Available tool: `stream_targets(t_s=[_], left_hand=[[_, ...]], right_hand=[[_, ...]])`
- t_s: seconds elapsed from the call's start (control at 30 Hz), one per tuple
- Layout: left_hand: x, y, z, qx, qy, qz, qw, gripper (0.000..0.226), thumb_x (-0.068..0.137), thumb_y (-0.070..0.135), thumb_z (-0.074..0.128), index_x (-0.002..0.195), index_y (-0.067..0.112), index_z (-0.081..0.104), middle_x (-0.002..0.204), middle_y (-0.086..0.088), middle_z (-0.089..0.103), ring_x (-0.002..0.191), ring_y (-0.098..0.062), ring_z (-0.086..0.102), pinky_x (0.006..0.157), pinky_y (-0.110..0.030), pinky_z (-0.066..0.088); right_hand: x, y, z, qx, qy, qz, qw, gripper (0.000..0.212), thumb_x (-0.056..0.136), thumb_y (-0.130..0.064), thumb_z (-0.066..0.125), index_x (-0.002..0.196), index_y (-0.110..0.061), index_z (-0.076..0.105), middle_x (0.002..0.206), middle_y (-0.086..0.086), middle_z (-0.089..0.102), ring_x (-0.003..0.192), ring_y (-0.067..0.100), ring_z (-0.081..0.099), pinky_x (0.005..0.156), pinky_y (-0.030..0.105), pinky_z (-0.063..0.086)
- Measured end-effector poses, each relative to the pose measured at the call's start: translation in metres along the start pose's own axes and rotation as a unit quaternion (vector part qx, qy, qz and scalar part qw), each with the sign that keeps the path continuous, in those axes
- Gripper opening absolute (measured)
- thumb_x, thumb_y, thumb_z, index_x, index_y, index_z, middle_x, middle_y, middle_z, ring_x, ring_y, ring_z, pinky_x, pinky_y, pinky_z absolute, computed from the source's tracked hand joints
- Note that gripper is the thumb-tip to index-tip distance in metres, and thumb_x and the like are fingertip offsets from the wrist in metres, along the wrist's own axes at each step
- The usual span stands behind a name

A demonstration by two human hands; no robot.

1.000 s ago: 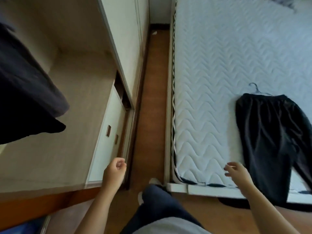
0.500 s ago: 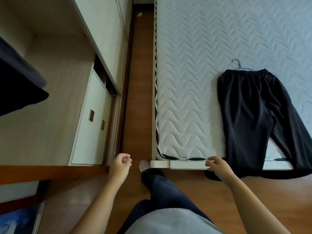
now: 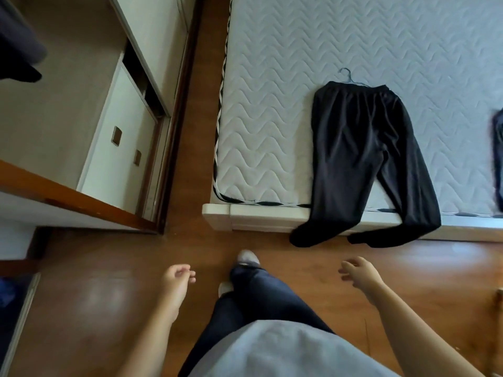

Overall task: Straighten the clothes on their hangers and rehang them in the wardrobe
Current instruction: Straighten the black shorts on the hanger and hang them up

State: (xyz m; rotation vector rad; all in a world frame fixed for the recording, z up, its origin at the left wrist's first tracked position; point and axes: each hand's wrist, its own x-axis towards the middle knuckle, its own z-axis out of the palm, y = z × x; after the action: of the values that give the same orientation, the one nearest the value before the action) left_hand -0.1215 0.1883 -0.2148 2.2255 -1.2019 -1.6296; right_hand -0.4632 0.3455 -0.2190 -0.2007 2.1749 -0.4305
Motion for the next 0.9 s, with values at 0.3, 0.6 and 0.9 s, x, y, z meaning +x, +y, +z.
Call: stream_targets(t_s=[0.3, 0.6, 0.9], left_hand=[[-0.04, 0.022, 0.081, 0.046, 0.042, 0.056, 0.996, 0.022, 0.093, 0.006, 0.041, 0.109, 0.001, 0.054, 0.092, -0.011, 0.06, 0.084, -0.024, 0.056, 0.077, -0.035, 0.04], [-0.112, 0.079, 0.322, 0.278, -0.101, 0.158, 0.942, 0.019, 0.089, 0.01, 0.047, 0.106, 0.006, 0.056, 0.095, -0.01, 0.064, 0.092, -0.03, 0.06, 0.083, -0.035, 0.045], [-0.101, 0.128, 0.376, 0.329, -0.134, 0.169, 0.919, 0.015, 0.088, 0.014, 0.05, 0.102, 0.012, 0.056, 0.1, -0.013, 0.065, 0.093, -0.031, 0.06, 0.075, -0.031, 0.041]], right_hand=[[0.024, 0.064, -0.076, 0.037, -0.009, -0.041, 0.998, 0.006, 0.089, -0.006, 0.046, 0.09, -0.004, 0.052, 0.086, 0.014, 0.063, 0.074, 0.027, 0.059, 0.054, 0.025, 0.039], [0.074, 0.24, -0.269, 0.026, 0.06, 0.079, 0.995, 0.018, 0.09, -0.018, 0.05, 0.099, -0.002, 0.055, 0.084, 0.011, 0.065, 0.077, 0.028, 0.062, 0.075, 0.04, 0.053], [0.123, 0.212, -0.303, 0.016, 0.027, 0.11, 0.993, 0.019, 0.092, -0.021, 0.049, 0.103, -0.006, 0.051, 0.09, 0.01, 0.064, 0.079, 0.024, 0.062, 0.071, 0.032, 0.049]])
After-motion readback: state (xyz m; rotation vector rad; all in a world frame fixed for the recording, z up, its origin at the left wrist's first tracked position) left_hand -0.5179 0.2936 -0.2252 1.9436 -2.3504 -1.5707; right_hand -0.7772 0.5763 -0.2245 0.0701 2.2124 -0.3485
